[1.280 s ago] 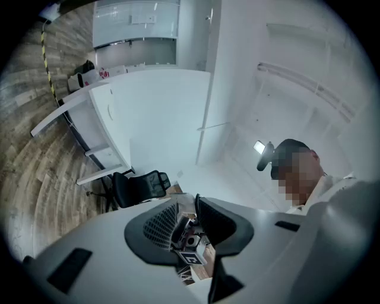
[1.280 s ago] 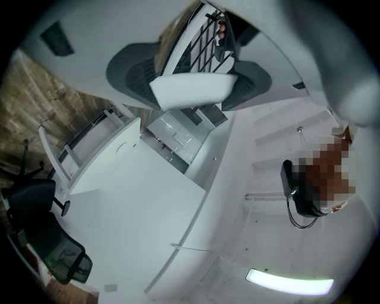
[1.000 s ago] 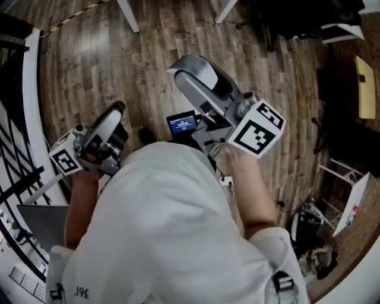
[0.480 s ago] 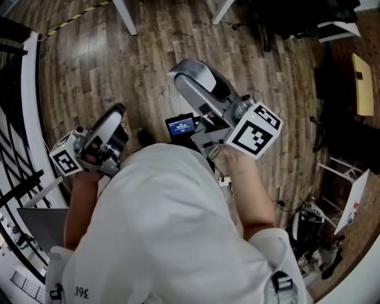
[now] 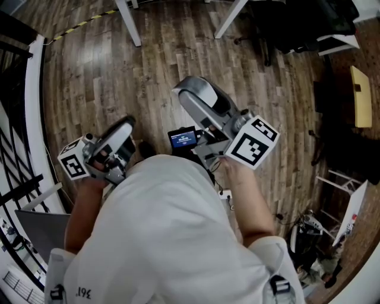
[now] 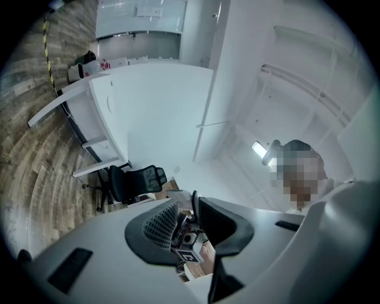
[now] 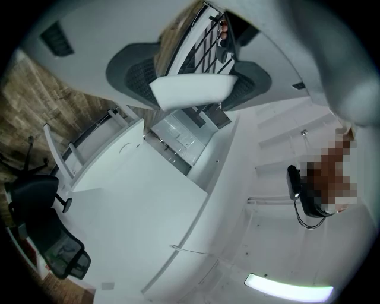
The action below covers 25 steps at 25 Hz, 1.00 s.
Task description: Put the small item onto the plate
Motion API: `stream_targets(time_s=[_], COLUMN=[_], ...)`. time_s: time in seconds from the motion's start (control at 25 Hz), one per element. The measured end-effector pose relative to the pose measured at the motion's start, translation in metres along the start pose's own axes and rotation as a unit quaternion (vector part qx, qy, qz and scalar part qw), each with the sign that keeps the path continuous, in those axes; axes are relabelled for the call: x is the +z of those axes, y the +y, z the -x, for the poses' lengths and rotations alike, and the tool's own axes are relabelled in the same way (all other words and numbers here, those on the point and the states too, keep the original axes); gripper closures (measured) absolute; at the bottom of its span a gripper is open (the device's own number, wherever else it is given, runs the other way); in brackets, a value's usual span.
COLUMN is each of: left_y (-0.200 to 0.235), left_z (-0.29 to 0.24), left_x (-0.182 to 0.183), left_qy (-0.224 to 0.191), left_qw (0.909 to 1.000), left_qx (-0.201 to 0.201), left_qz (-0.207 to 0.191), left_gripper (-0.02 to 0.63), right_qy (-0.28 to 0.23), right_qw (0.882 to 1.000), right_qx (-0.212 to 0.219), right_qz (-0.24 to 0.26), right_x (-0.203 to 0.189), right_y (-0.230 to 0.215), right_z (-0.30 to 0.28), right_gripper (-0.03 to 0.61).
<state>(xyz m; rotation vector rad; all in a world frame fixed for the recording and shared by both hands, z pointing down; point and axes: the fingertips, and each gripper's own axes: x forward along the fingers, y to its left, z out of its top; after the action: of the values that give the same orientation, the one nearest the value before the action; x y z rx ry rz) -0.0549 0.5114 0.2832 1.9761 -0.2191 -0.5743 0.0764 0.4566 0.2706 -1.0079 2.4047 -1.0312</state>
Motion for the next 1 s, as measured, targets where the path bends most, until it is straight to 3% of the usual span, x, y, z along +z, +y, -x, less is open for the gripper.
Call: stream_targets(time_s=[1.0], left_y=[0.011], left_z=[-0.027], left_x=[-0.006], left_qy=[0.001], left_qw=[0.9998], left_qx=[0.013], left_qz=[0.012], left_gripper=[0.511], right_qy=[0.005], right_qw=[0.999], right_qx=[-0.029], right_qz=[0.013], right_x=[0.016], right_y=[-0.028], right_z=[0.017], right_gripper=[0.253])
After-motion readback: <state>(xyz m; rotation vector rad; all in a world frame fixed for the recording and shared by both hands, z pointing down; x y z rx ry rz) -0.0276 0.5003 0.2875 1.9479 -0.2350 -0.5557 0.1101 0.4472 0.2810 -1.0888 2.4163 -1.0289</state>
